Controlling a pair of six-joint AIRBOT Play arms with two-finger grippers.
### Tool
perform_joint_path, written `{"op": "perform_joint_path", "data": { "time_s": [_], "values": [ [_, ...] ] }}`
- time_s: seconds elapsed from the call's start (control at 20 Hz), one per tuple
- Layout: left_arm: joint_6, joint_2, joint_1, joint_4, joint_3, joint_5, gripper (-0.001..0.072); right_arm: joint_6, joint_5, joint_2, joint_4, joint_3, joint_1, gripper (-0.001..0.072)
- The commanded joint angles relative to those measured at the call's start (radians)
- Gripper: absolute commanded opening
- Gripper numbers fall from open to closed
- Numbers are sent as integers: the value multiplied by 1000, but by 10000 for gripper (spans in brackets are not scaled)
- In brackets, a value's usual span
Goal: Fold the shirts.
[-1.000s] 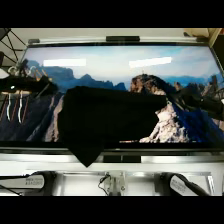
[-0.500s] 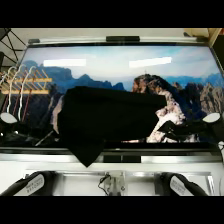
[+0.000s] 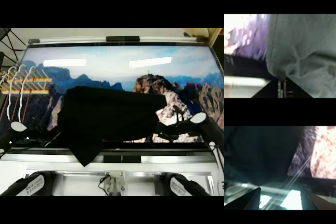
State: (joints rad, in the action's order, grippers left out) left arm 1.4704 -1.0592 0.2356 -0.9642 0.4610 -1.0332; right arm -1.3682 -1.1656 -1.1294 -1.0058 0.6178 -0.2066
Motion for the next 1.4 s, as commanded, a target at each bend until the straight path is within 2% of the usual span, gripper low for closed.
{"op": "perform_joint_path", "data": {
  "time_s": [0.0,0.2,0.35,0.4,0.45,0.5,0.55,0.65,0.75,0.85,0.9,1.0,1.1,1.15,1.3,1.35],
  "values": [
    [-5,2,-11,23,-3,71,34,-87,105,-21,-44,-1,41,610],
    [-44,11,-11,23,19,51,34,-28,177,-140,84,-1,91,610],
    [-51,27,-11,23,69,31,34,-83,348,-178,107,-1,179,591],
    [-70,37,-11,23,97,31,34,-112,402,-180,108,0,200,349],
    [-94,48,-11,23,134,27,34,-143,415,-180,109,13,206,59],
    [-123,62,-11,23,186,16,33,-143,404,-174,109,45,206,68],
    [-155,81,-9,23,264,-1,32,-98,369,-149,91,94,205,68],
    [-153,133,-3,23,480,-20,32,-58,288,-46,-23,245,205,68],
    [-160,205,-13,31,810,-32,32,-47,217,111,-165,467,205,68],
    [-205,269,-22,21,1188,-1,32,-40,236,282,-253,710,205,68],
    [-193,290,-22,-6,1341,21,32,-40,272,357,-282,816,205,68],
    [-93,328,-22,-86,1581,30,33,-11,311,493,-317,991,205,68],
    [56,392,-22,-110,1655,28,33,-37,291,596,-343,1066,205,68],
    [103,433,-22,-110,1645,23,33,-64,266,638,-354,1081,205,68],
    [124,504,-22,-135,1599,-19,33,-121,129,692,-387,1083,205,68],
    [117,509,-22,-151,1592,-70,32,-121,68,692,-397,1083,205,68]
  ]
}}
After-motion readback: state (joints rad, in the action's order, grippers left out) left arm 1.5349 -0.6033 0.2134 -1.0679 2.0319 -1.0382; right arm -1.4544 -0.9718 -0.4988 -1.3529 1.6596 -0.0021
